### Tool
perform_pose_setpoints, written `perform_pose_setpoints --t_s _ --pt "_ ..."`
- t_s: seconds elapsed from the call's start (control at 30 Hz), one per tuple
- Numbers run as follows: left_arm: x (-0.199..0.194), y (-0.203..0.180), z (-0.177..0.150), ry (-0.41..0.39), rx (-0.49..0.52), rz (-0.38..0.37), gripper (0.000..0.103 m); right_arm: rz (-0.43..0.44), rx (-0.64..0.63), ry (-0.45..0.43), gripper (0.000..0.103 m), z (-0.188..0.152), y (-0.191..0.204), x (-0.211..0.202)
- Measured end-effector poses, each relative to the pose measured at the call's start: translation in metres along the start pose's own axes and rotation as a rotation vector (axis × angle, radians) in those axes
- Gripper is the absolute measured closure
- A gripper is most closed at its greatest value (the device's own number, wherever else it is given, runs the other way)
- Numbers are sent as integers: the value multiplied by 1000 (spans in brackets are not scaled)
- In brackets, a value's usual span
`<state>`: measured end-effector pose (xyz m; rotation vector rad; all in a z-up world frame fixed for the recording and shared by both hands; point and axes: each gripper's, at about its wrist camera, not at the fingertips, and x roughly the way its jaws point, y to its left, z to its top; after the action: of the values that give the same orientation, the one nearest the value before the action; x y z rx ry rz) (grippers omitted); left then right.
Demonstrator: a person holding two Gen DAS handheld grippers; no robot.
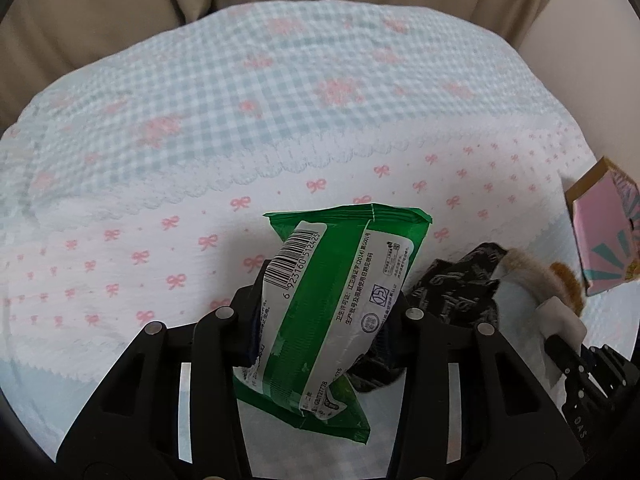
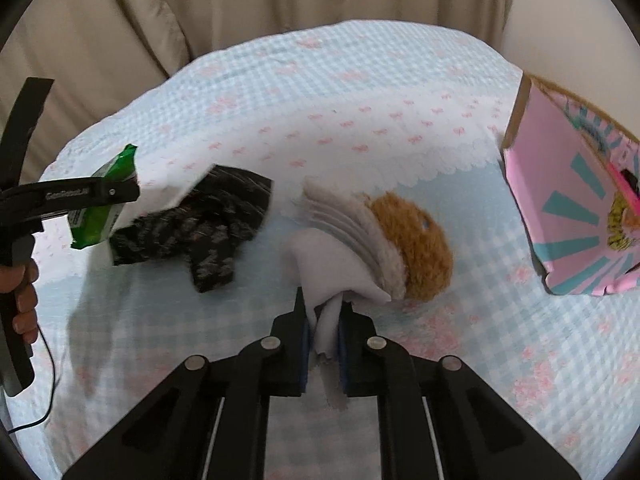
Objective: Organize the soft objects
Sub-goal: 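Grasp the green packet with the left tool while the right tool grasps the grey cloth, then carry the green packet and grey cloth over the box and release both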
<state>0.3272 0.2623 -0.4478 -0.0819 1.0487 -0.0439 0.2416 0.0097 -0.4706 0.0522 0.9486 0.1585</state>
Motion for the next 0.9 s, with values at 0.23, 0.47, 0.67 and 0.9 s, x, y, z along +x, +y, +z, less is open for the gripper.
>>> perform_pose_setpoints --t_s 0.23,0.47,0.67,0.9 --pt "-51 -14 12 -38 20 12 65 18 -19 -37 92 19 6 -46" --pt "-123 -42 26 -94 39 -1 65 26 -23 -98 92 51 2 -115" --pt "-192 -84 31 -140 24 -9 65 -9 -7 -154 92 71 -15 -184" --pt "-242 -147 36 -158 7 -65 65 -50 34 -201 92 84 -53 -253"
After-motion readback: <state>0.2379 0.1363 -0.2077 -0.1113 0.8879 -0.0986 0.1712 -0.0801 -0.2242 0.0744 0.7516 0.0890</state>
